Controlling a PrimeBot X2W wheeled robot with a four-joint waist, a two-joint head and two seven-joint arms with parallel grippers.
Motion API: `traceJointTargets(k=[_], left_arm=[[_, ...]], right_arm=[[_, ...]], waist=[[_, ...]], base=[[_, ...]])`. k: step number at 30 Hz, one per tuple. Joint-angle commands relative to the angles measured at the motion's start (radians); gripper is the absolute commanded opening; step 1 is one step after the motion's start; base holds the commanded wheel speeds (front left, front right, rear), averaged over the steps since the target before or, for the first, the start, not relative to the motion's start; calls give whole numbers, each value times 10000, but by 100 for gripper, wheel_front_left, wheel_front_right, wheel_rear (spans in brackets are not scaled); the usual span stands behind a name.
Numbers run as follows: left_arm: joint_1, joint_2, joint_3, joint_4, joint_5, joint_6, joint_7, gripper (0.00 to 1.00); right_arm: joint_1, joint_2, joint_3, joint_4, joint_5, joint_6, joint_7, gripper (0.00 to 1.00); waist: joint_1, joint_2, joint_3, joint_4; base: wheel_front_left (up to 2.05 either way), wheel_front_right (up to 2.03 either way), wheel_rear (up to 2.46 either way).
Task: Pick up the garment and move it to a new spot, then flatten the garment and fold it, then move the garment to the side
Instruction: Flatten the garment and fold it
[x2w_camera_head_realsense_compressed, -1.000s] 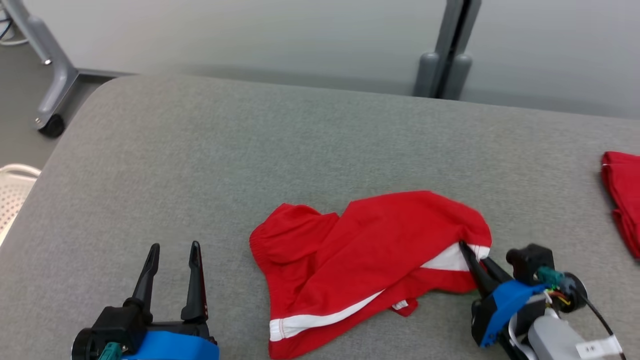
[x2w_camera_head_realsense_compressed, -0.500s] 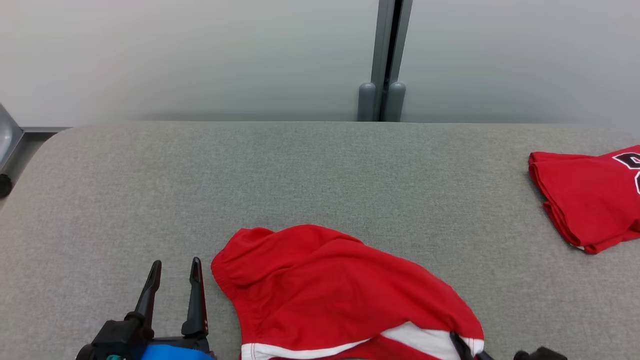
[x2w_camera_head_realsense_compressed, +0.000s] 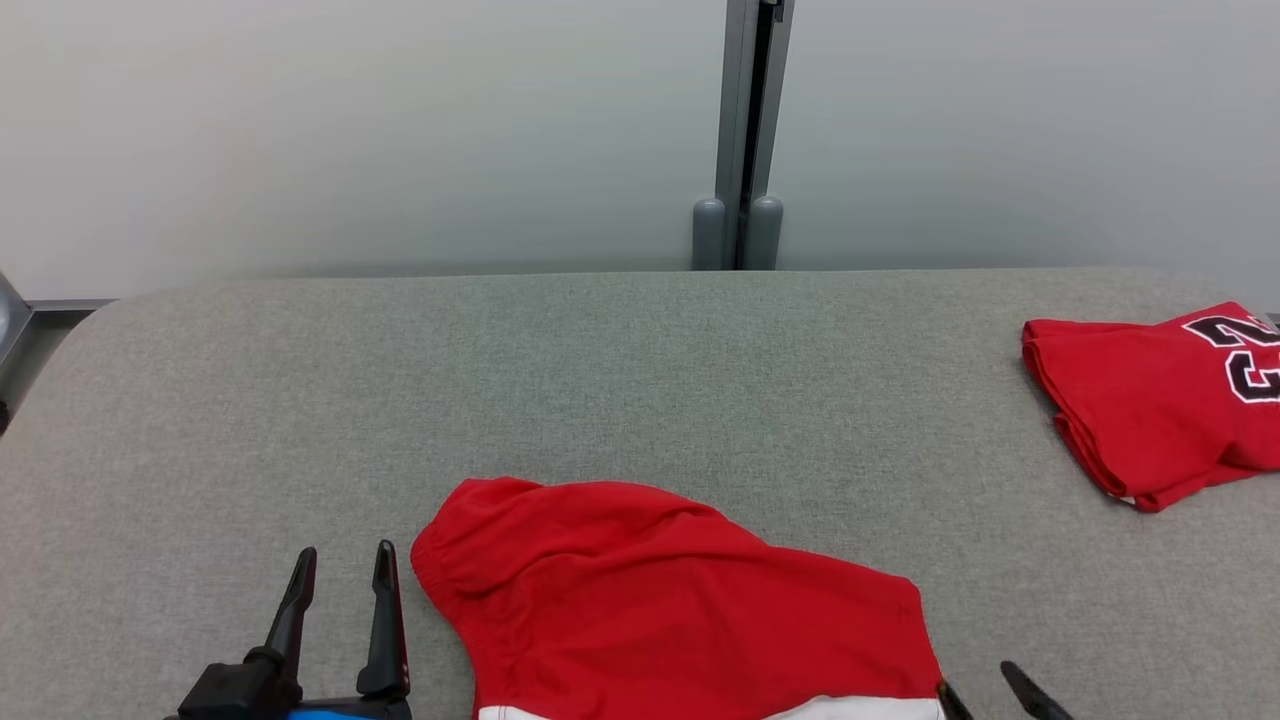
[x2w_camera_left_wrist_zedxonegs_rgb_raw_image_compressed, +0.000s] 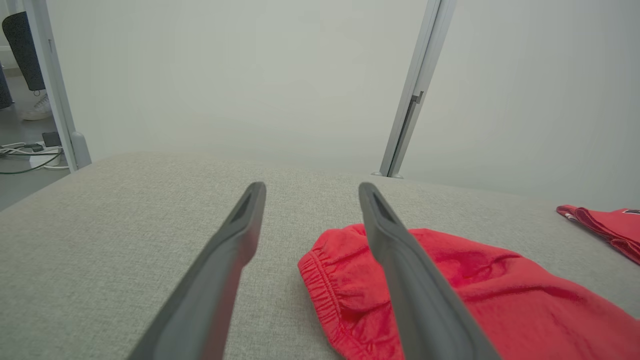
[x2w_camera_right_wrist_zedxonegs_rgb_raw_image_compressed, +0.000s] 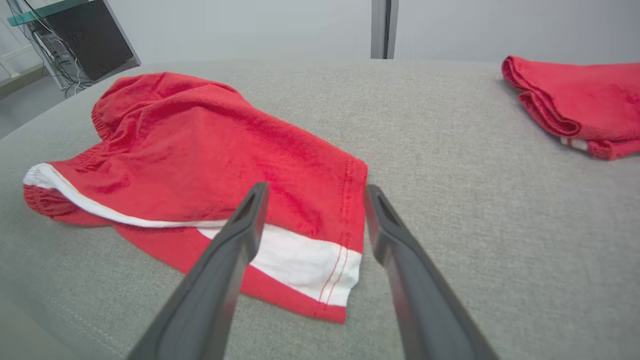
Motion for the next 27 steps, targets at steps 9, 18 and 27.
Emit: traceJointTargets(k=[9, 18, 27], left_arm=[[263, -5, 161, -202, 295, -68, -19, 100], [451, 24, 365, -419, 839, -76, -19, 100], [704, 42, 601, -381, 1120, 71, -19, 100]], right_arm=[[-358, 670, -1177, -559, -443, 4, -398, 100], [-264, 1579, -1923, -917, -1058, 3, -719, 100], [95, 2037, -2479, -873, -1456, 4, -706, 100]], waist=[[1, 1, -189, -83], [1, 1, -452, 38], [1, 1, -549, 186]], base=[[0, 0, 0], [0, 0, 0], [0, 0, 0]])
